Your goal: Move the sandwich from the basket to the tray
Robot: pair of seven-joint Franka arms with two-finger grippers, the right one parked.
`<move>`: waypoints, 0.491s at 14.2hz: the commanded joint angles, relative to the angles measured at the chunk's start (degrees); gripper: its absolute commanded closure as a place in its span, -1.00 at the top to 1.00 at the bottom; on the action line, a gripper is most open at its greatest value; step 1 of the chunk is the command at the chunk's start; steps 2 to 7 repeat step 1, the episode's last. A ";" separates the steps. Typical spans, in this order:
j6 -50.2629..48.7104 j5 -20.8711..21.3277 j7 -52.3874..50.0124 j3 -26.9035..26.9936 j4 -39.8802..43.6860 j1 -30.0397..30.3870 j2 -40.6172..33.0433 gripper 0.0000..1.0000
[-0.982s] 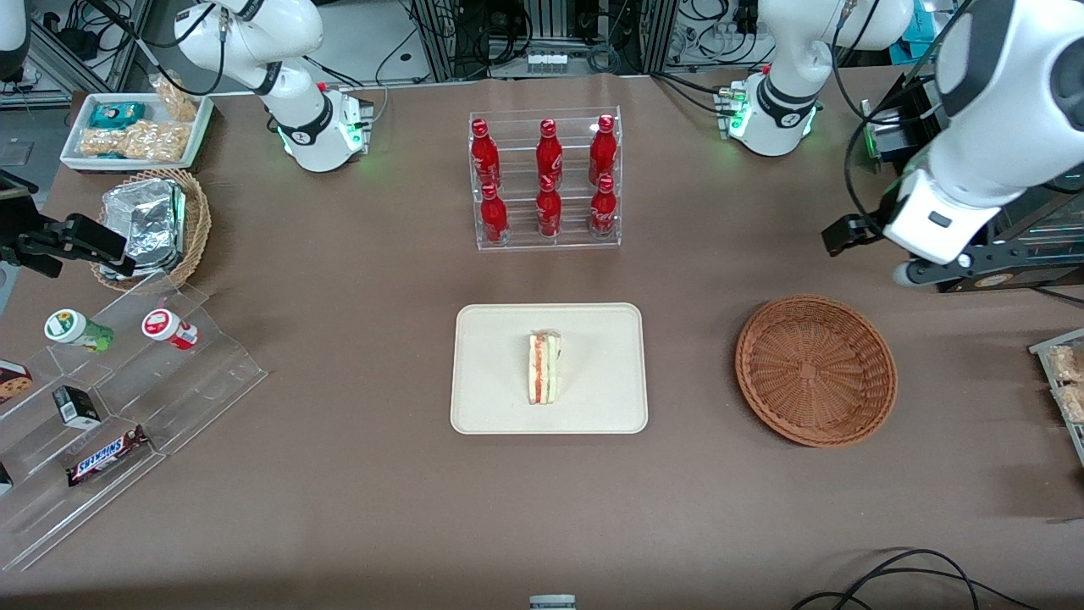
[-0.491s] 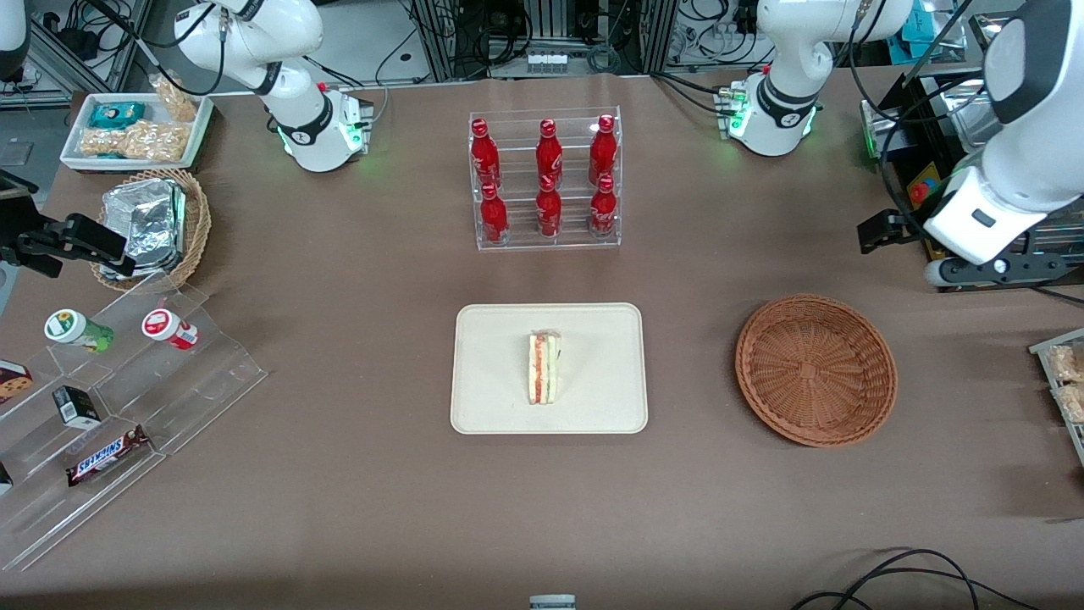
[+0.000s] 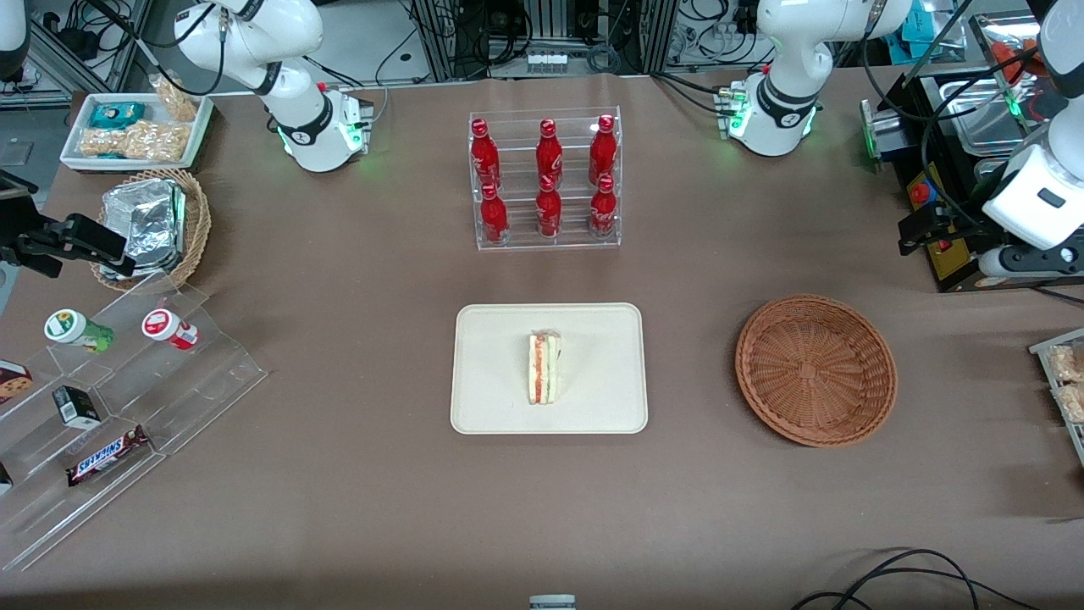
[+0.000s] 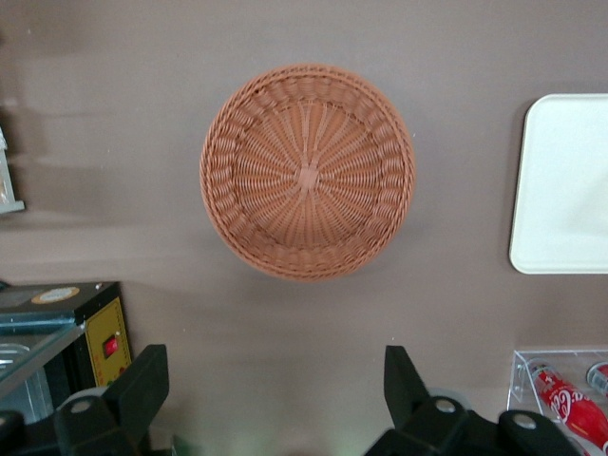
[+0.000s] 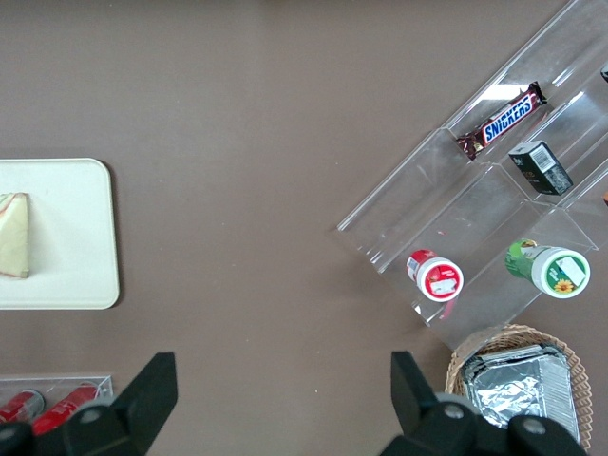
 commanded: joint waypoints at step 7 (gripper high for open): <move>0.79 0.08 0.92 -1.08 0.80 1.05 0.57 1.00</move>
